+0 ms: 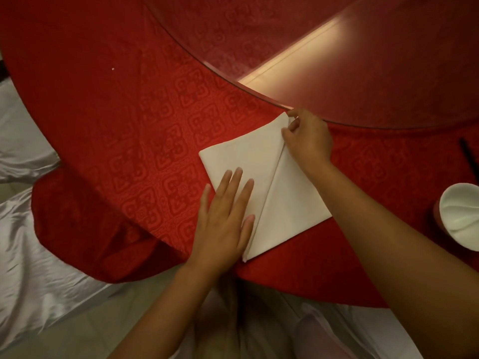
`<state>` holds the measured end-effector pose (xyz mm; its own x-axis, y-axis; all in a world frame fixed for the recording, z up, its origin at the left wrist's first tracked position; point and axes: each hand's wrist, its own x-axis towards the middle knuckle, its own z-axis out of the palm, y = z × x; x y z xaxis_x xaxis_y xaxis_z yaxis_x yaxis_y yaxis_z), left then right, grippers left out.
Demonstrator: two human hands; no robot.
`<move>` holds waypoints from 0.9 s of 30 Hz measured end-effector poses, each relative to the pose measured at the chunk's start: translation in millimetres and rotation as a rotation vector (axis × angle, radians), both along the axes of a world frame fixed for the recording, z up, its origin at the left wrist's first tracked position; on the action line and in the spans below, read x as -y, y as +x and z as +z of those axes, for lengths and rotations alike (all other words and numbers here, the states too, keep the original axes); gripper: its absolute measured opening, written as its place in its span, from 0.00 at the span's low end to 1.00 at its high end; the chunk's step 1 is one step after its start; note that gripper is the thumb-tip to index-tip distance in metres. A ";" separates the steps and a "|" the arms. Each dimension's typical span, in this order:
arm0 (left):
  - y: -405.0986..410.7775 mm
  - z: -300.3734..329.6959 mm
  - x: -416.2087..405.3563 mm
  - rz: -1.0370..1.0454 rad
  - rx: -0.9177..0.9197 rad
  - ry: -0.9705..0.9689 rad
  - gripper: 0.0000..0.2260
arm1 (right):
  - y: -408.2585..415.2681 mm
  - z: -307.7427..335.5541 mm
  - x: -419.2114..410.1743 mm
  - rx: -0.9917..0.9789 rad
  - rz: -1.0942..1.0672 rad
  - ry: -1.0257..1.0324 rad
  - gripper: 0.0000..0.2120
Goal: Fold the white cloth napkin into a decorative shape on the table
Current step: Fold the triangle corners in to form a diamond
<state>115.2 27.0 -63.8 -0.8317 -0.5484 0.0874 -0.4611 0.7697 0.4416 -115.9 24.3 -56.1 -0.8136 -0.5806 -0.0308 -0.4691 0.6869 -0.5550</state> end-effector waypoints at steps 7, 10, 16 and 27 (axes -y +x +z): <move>-28.9 -11.9 5.3 0.014 0.140 -0.094 0.27 | 18.7 -19.1 -20.0 -0.447 0.453 0.201 0.25; -47.6 -13.8 16.8 0.037 0.143 -0.118 0.27 | 17.5 -37.0 -29.8 -0.340 0.565 0.360 0.27; -62.4 -30.5 47.9 0.056 0.279 -0.065 0.28 | 17.7 -42.6 -29.7 -0.365 0.530 0.354 0.28; -2.5 -21.3 50.0 0.055 0.359 -0.058 0.34 | 21.1 -42.3 -28.7 -0.360 0.494 0.356 0.29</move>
<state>112.7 -23.0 -85.1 -0.7847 -0.5954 -0.1722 -0.6197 0.7587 0.2009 -94.8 53.0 -98.3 -0.4532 -0.8890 -0.0658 -0.8848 0.4576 -0.0881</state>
